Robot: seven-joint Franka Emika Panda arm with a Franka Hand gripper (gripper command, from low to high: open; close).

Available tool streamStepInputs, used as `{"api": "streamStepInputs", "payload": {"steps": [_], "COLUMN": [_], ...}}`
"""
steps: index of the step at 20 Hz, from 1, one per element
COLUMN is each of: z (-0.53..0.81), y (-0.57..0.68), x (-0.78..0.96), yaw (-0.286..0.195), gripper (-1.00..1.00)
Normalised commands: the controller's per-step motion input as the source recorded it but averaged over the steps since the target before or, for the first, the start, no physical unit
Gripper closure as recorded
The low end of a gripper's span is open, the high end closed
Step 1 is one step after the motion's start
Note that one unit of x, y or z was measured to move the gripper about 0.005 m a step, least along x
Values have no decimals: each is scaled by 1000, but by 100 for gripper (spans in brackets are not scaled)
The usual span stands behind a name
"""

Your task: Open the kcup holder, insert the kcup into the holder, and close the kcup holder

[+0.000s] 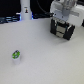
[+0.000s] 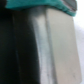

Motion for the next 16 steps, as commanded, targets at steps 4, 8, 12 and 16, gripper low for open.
{"api": "streamStepInputs", "payload": {"steps": [4, 8, 12, 16], "z": [153, 173, 186, 199], "y": [-236, -222, -248, -278], "x": [981, 968, 945, 814], "yaw": [-25, -26, -35, -35], "gripper": [100, 100, 100, 100]}}
